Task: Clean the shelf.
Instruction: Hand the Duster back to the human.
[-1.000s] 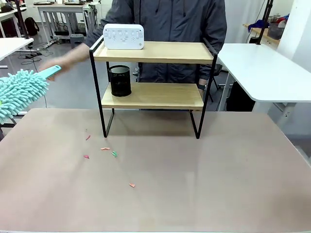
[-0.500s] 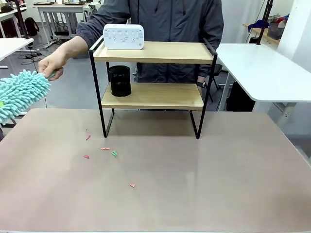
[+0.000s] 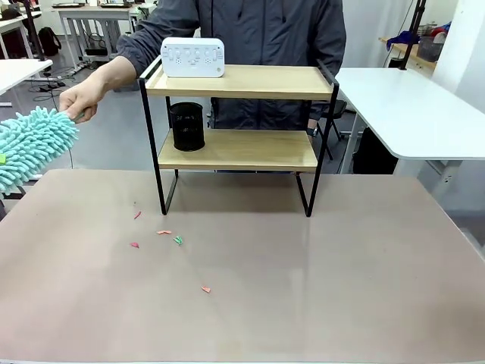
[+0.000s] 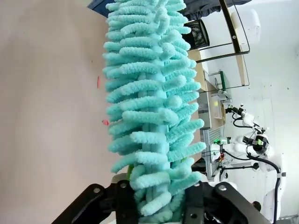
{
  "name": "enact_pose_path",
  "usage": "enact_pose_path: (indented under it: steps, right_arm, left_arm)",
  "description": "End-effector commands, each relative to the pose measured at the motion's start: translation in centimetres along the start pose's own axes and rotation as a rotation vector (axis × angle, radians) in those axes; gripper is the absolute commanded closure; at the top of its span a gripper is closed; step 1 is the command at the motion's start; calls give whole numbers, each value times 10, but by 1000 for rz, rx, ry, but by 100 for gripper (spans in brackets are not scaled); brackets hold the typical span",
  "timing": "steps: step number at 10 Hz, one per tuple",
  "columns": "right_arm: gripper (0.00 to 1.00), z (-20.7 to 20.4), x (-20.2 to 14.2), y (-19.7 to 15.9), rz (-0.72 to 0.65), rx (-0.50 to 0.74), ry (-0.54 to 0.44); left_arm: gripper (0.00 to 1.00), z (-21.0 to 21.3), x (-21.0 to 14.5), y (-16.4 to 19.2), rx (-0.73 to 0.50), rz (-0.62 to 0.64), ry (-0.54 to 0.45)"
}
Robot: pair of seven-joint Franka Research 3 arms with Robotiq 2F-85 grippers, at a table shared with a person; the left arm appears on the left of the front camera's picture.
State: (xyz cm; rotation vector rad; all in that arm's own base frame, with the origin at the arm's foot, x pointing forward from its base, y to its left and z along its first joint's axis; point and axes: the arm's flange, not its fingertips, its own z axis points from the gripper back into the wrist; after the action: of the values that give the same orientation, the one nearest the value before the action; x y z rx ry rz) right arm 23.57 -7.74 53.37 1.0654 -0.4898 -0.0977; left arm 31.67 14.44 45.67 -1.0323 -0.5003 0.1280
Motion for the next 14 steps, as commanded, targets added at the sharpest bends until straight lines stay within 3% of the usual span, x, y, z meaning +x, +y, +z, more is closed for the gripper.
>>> enact_pose_path:
  steps: [1, 4, 6, 7, 8, 10, 11, 12, 14]
  right_arm:
    - [0, 4, 2, 1, 6, 9, 1]
    - [0, 4, 2, 1, 6, 9, 1]
    - [0, 0, 0, 0, 0, 0, 0]
    - [0, -16, -8, 17, 53, 106, 131]
    - [0, -55, -20, 30, 83, 125, 248]
    - [0, -133, -39, 46, 102, 291, 440]
    - [0, -146, -38, 48, 54, 374, 440]
    - [0, -90, -29, 53, 91, 199, 361]
    - [0, -90, -29, 53, 91, 199, 361]
  left_arm:
    - [0, 2, -1, -2, -32, -19, -10]
    - [0, -8, -9, 4, -111, -19, 12]
    - [0, -67, -26, -9, -263, -43, 79]
    - [0, -106, -32, -23, -357, -40, 136]
    - [0, -148, -42, -38, -406, -37, 201]
    - [0, -197, -50, -53, -405, -1, 241]
    - [0, -150, -9, -45, -398, -24, 205]
    - [0, -150, -9, -45, -398, -24, 205]
    - [0, -150, -9, -45, -398, -24, 205]
